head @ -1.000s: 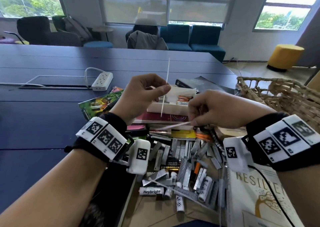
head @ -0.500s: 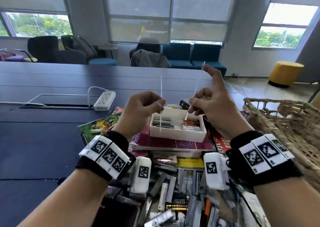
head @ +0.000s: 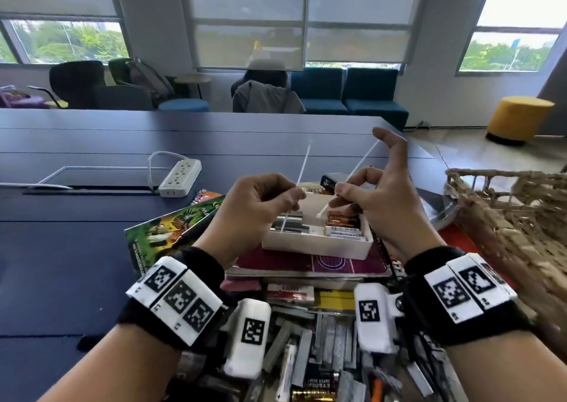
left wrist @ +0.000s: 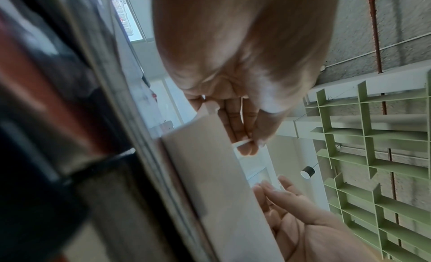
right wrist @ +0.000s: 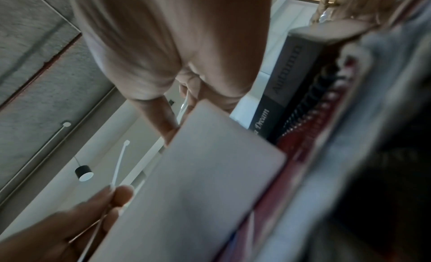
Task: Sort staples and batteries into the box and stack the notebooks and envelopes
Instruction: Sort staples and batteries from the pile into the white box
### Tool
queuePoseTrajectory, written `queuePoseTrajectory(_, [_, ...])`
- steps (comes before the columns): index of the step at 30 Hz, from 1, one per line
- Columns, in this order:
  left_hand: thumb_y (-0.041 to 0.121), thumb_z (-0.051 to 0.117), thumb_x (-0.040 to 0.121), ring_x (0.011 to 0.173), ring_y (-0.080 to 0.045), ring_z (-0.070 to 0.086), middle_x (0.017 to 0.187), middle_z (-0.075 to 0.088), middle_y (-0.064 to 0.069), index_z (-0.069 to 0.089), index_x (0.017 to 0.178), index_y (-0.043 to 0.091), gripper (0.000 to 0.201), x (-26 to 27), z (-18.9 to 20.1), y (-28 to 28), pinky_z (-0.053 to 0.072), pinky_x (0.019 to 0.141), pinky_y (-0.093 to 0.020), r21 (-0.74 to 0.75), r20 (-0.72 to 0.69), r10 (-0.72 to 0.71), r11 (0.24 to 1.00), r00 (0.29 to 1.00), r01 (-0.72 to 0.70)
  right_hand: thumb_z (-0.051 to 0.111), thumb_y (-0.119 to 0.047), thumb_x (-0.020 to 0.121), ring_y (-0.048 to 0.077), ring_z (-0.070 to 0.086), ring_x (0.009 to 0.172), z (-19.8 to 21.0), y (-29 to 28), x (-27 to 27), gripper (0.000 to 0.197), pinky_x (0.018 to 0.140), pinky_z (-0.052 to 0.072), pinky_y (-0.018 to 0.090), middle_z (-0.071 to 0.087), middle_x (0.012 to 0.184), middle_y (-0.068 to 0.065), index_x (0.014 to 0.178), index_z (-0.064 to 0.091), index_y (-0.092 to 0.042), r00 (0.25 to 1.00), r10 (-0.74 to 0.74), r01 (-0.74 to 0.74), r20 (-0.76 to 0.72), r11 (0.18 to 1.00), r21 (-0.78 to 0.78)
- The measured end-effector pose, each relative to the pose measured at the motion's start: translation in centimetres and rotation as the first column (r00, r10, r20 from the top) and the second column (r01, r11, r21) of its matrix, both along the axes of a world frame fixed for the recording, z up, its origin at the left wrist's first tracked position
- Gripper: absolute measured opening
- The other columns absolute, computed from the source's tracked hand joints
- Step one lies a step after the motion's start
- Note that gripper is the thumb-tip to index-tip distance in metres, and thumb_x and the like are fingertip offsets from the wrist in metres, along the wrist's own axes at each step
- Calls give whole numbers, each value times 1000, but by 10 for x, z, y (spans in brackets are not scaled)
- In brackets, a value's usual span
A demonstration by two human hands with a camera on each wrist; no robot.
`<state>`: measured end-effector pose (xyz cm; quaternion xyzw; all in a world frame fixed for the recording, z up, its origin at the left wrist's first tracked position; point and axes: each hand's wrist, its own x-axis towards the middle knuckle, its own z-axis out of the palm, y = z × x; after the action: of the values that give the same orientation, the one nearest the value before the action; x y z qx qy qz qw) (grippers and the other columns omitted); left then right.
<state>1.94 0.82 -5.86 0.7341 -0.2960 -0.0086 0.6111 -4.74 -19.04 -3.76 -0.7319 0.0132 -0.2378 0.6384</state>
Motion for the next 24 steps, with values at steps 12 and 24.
queuePoseTrajectory(12, [23,69,96,82,-16,67,83,75,-5,77,93,13,13,-3,3,3,55,91,-39,40,8,13,999,1000,-14,65,8,93,33,75,66,-5,5,1,77,56,59,36,68,80,17,145,22,-30,998,-56,54,42,998,46])
queuePoseTrajectory(24, [37,70,94,97,-36,69,99,77,-13,78,96,17,21,-7,7,4,50,101,-49,120,-30,-33,992,999,36,73,6,88,27,75,68,-6,13,-4,91,60,58,32,69,78,7,153,19,-30,997,-14,15,81,1000,-4])
